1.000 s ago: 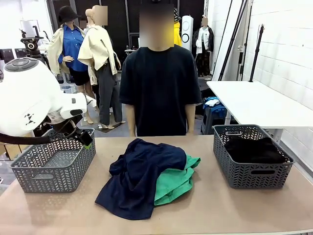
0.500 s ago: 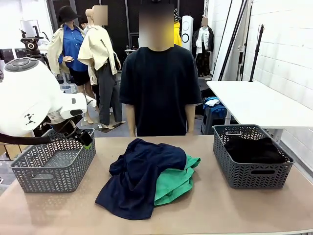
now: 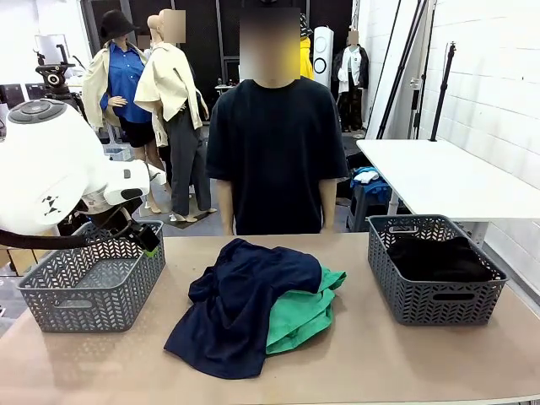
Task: Sort the tops and bottoms.
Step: Lift clothes from the center of the table with your right hand.
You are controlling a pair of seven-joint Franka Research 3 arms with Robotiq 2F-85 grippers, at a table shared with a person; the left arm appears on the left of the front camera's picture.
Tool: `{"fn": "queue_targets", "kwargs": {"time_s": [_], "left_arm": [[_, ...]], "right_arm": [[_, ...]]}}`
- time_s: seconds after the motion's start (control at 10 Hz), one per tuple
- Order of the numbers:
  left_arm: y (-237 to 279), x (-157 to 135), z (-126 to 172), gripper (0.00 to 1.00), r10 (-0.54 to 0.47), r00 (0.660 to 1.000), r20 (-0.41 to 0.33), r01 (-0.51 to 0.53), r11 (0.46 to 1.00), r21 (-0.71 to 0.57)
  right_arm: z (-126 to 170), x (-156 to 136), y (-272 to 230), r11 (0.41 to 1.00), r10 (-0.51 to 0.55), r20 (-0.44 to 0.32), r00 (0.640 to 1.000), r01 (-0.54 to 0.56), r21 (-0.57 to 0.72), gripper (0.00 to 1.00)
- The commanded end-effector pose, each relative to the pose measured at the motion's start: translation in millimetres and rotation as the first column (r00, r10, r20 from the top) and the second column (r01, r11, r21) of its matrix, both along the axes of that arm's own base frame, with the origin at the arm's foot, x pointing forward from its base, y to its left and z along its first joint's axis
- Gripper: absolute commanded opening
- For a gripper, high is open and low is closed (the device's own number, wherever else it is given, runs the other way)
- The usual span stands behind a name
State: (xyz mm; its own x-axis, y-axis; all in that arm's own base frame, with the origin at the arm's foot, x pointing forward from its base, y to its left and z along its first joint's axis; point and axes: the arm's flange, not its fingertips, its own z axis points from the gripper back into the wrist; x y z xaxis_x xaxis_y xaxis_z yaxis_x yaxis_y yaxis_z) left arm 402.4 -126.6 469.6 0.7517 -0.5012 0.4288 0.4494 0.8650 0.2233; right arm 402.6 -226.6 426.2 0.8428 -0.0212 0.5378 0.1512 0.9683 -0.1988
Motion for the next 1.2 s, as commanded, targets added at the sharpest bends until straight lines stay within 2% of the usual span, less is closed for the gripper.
{"fn": "queue_targets", "kwargs": {"time_s": [0.0,0.1,0.2,0.3,0.4,0.5,0.6,0.8,0.9,1.0,1.1], "left_arm": [[3.0,-2.1,0.1,1.0,0.005,1.0,-0.004,-0.005,1.0,0.002],[0.0,0.0,0.0,1.0,0.0,1.0,0.0,0.0,1.0,0.0],[13.5,-1.4,16.6,1.0,0.031,0.999,0.038,-0.031,1.0,-0.004],[34.0,0.5,28.0,1.0,0.089,0.994,0.059,-0.09,0.996,0.009],[53.7,-0.9,39.7,1.0,0.129,0.988,0.089,-0.13,0.992,0.006],[72.7,-5.2,53.9,1.0,0.171,0.978,0.12,-0.172,0.985,0.006],[86.2,-10.9,62.7,1.0,0.199,0.971,0.135,-0.203,0.979,0.018],[111.9,-14.0,65.5,1.0,0.235,0.962,0.139,-0.238,0.971,0.002],[119.1,-11.1,59.0,1.0,0.24,0.963,0.119,-0.239,0.971,-0.017],[109.8,-11.5,71.5,1.0,0.228,0.963,0.144,-0.228,0.974,-0.016],[109.8,-11.5,71.5,1.0,0.228,0.963,0.144,-0.228,0.974,-0.016]], "right_arm": [[0.8,0.9,-1.3,1.0,0.001,-0.005,1.0,-0.001,-0.002,1.0],[0.0,0.0,0.0,1.0,0.0,0.0,1.0,0.0,0.0,1.0],[15.5,30.9,20.2,0.997,0.074,0.077,0.994,-0.077,0.028,1.0],[28.0,74.3,45.5,0.983,0.177,0.095,0.979,-0.18,0.025,1.0],[48.5,111.0,71.5,0.967,0.254,0.118,0.96,-0.254,-0.018,1.0],[82.3,134.7,97.3,0.949,0.314,0.157,0.936,-0.304,-0.085,1.0],[114.4,146.1,122.0,0.924,0.381,0.203,0.902,-0.364,-0.115,1.0],[168.6,162.8,175.1,0.864,0.503,0.284,0.816,-0.486,-0.132,1.0],[188.5,167.0,203.3,0.809,0.577,0.352,0.738,-0.576,-0.118,1.0],[208.2,166.8,233.1,0.728,0.641,0.408,0.65,-0.683,-0.056,1.0],[219.6,164.3,259.4,0.656,0.698,0.408,0.588,-0.754,-0.034,1.0]]}}
